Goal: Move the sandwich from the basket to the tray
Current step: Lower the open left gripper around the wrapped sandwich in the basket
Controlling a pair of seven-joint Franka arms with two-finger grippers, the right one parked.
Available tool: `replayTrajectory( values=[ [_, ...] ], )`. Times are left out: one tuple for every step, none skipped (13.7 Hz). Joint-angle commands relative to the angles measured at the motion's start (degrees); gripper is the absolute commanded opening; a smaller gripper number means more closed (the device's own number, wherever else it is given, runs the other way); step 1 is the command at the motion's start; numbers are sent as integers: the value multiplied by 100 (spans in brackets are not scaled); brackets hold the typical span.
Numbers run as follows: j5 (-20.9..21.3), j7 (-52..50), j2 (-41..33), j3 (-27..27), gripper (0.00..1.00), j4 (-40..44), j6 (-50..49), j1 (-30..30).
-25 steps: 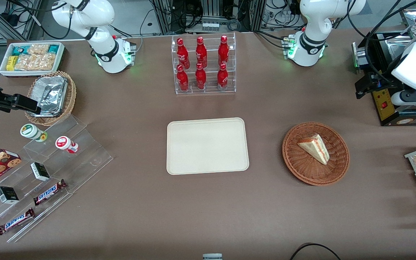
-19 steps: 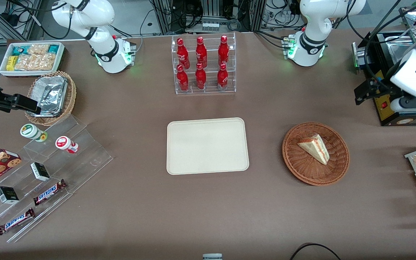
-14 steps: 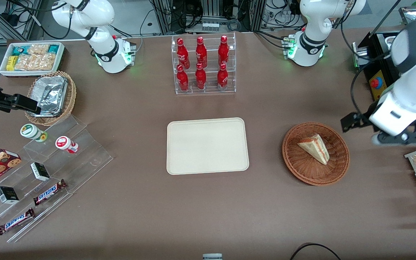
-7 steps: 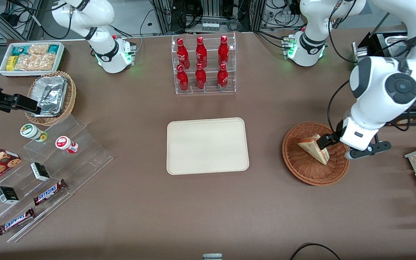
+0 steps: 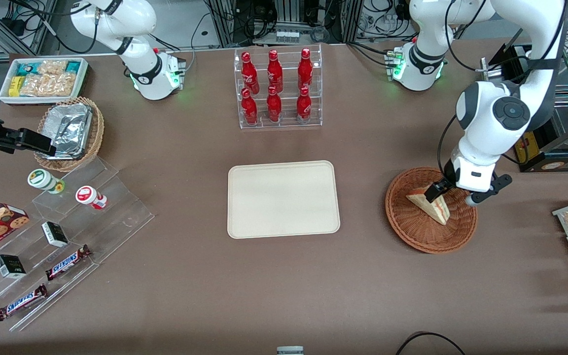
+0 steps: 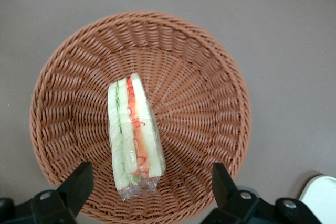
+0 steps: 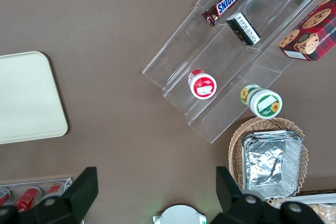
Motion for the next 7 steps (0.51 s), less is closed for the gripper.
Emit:
replayTrajectory(
  values=[
    [29, -211, 177, 12, 100, -108, 175, 9],
    [29, -246, 230, 12, 100, -125, 236, 9],
    [29, -246, 274, 12, 100, -142, 245, 18],
    [20, -272, 327, 12, 100, -151, 254, 27],
    [20, -360, 380, 20, 100, -151, 263, 27],
    [20, -430, 432, 12, 100, -160, 315, 27],
    [29, -500, 485, 12, 100, -160, 342, 27]
  ],
)
